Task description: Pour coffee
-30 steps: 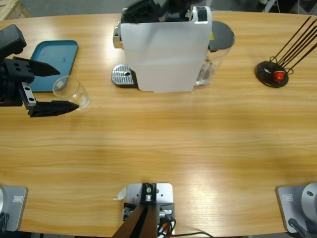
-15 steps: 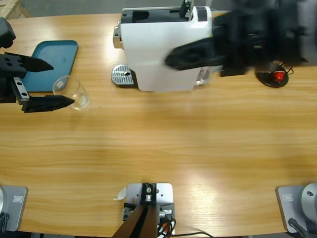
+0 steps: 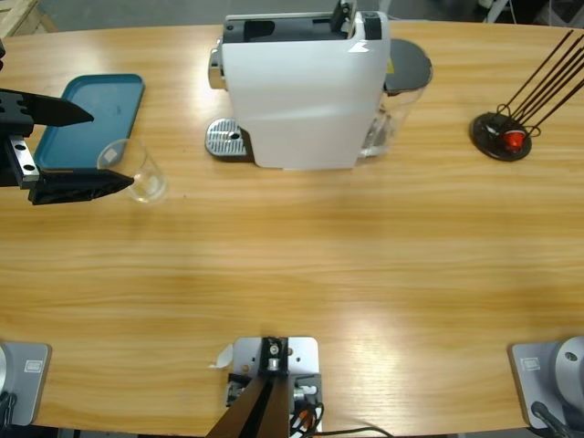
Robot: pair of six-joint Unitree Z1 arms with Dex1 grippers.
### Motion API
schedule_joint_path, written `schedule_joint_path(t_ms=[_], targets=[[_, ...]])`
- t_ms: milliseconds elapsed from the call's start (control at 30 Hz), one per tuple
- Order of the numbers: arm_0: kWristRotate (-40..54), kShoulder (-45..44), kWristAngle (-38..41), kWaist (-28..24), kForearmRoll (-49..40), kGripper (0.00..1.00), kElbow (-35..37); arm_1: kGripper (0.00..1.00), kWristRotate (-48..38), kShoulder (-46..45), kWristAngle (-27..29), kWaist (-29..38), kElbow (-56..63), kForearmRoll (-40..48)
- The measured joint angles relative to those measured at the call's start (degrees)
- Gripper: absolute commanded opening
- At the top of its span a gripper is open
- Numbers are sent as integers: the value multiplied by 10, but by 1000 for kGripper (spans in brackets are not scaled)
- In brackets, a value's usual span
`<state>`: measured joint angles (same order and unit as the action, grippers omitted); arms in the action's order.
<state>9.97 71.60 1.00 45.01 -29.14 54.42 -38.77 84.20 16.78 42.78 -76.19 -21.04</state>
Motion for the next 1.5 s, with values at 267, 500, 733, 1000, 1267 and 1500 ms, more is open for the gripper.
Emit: schedule_joint_path(t_ms=[267,500,733,1000,1267,1500], targets=[[0,0,0,0,0,1000,-1,0,-63,42,2,0,-20,-6],[0,0,0,0,0,1000,-1,0,-71,65,1,5,-50,-6],[0,0,0,0,8,1000,-1,0,-83,71,0,44,-85,-24],[0,0,0,0,9,1000,-8,0,-90,100,4,49,-108,-32],[0,0,0,-3,10,1000,-8,0,-93,154,39,77,-135,-36],[0,0,5,-3,10,1000,-8,0,-100,159,69,94,-148,-36]])
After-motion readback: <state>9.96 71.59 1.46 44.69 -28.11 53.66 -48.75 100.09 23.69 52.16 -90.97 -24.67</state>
